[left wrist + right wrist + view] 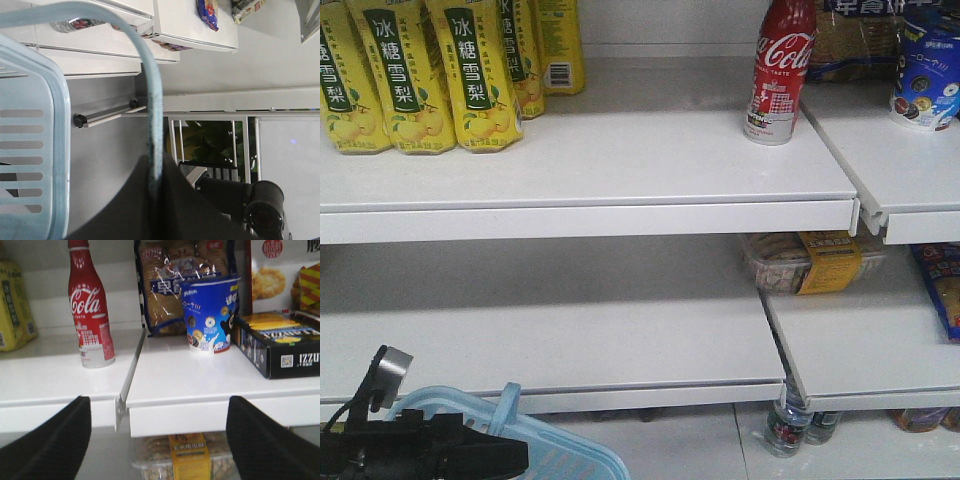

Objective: Place coke in basket with both arms

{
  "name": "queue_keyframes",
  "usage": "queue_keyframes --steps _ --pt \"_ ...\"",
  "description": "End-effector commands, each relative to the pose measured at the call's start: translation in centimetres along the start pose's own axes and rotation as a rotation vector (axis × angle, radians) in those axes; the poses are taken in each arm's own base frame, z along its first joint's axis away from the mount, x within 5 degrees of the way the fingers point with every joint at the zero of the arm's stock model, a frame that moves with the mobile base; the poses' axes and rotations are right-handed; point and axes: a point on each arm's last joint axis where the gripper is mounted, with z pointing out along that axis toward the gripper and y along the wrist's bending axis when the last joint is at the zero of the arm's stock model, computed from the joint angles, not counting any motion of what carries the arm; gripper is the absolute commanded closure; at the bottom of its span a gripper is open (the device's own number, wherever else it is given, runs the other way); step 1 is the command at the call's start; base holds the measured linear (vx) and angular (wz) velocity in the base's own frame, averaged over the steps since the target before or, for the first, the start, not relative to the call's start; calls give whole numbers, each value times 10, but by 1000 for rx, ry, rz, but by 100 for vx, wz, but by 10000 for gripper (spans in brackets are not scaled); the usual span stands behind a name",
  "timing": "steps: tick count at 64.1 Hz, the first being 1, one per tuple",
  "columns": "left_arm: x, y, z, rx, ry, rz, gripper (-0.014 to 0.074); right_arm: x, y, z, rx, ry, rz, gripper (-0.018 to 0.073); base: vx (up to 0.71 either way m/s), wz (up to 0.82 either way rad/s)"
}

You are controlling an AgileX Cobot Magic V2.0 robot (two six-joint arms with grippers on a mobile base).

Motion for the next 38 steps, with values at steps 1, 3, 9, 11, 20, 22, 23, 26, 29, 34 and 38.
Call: queue_keyframes --steps 1,3,9,11,20,22,23,26,29,34,38 --pt "-5 -16 -2 116 -43 -3 603 -29 2 7 -4 -126 4 13 0 0" --pt "-5 -16 -2 116 -43 -3 603 -33 3 12 -15 -118 3 13 0 0" --pt "-5 -16 -2 116 -43 -3 603 -43 10 28 -62 -91 -25 13 0 0" --pt "-5 -16 -2 116 -43 -3 603 -46 14 33 -88 -84 -47 13 0 0" --pt "-5 -16 -2 116 -43 -3 603 -62 34 60 -195 -109 -138 13 0 0" --pt "-5 -16 -2 116 -43 -3 603 -65 38 65 -210 -123 -141 13 0 0" --pt "-5 -16 -2 116 -43 -3 603 -67 40 67 -216 -130 -141 13 0 0" --pt "-5 -16 -2 116 -43 -3 603 -72 46 77 -231 -155 -136 13 0 0" --pt "-5 -16 -2 116 -43 -3 603 -75 49 85 -237 -172 -131 13 0 0" --pt "-5 -16 -2 116 -43 -3 603 -79 54 101 -232 -187 -126 13 0 0" --pt "-5 -16 -2 116 -43 -3 603 -80 57 115 -230 -179 -125 13 0 0"
